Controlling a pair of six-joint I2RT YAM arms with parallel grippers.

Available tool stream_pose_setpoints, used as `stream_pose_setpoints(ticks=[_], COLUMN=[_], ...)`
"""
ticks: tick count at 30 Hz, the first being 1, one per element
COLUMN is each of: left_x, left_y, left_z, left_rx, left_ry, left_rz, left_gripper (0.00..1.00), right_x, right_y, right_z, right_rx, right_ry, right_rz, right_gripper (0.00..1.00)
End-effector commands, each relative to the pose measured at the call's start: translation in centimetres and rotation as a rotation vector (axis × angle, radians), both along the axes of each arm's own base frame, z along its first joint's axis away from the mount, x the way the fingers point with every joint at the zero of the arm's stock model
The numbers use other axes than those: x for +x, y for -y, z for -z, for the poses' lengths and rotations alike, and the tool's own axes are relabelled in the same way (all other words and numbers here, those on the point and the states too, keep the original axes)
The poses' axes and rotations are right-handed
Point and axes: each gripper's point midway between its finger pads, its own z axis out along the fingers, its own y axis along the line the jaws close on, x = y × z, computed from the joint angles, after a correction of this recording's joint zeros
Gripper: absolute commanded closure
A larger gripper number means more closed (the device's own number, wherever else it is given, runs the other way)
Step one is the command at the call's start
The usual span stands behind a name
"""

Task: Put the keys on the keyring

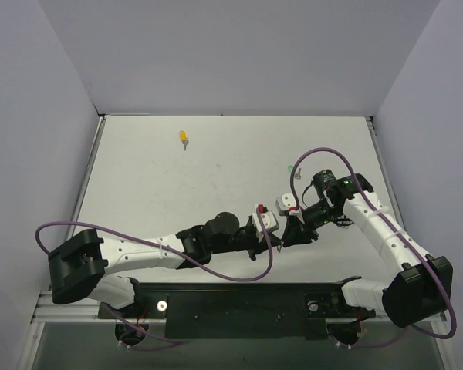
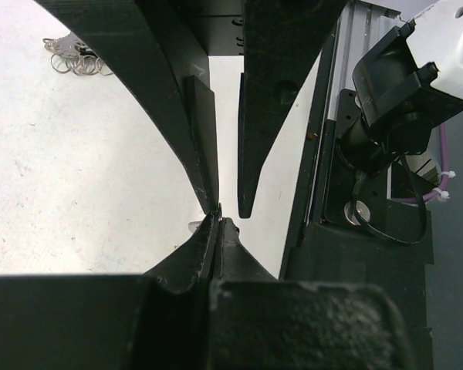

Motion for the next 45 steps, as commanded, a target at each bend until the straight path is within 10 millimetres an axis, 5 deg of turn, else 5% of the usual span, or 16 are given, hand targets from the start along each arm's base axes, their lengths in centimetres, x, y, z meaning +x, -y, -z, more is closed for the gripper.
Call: stream_pose_setpoints(ticks=[1, 11, 15, 25, 31, 39, 45], left_x=[0.4, 0.5, 0.5, 1.5, 1.7, 1.4, 1.2], left_y=[0.1, 0.1, 0.1, -0.9, -2.3, -4.1, -3.3], left_z=[-2.4, -2.4, -2.5, -3.2, -4.3, -4.1, -4.8], left_rx=[-0.079, -0.095, -0.111, -0.19, -0.317, -0.399, -0.434], left_ry=[0.018, 0.004, -0.009, -0.064, -0.083, -0.043, -0.017], left_rz=[-0.014, -0.03, -0.038, -0.106, -0.128, -0.144, -0.125], left_gripper=[1.0, 1.0, 1.0, 1.0, 0.64, 0.6, 0.61], right_x=[-1.1, -1.4, -1.5, -1.5, -1.1, -0.7, -0.6], right_y=[-0.6, -0.7, -0.8, -0.9, -1.0, -1.0, -1.2], right_z=[-0.7, -0.7, -0.8, -1.9, -2.4, -3.2, -3.5], right_rx=[0.049, 0.053, 0.05, 0.06, 0.081, 0.126, 0.162], right_ry=[-0.052, -0.06, -0.064, -0.069, -0.086, -0.094, -0.096], right_rz=[-0.011, -0.023, -0.029, -0.021, 0.013, 0.049, 0.055], right_gripper=[0.87, 0.91, 1.0, 1.0, 1.0, 1.0, 1.0])
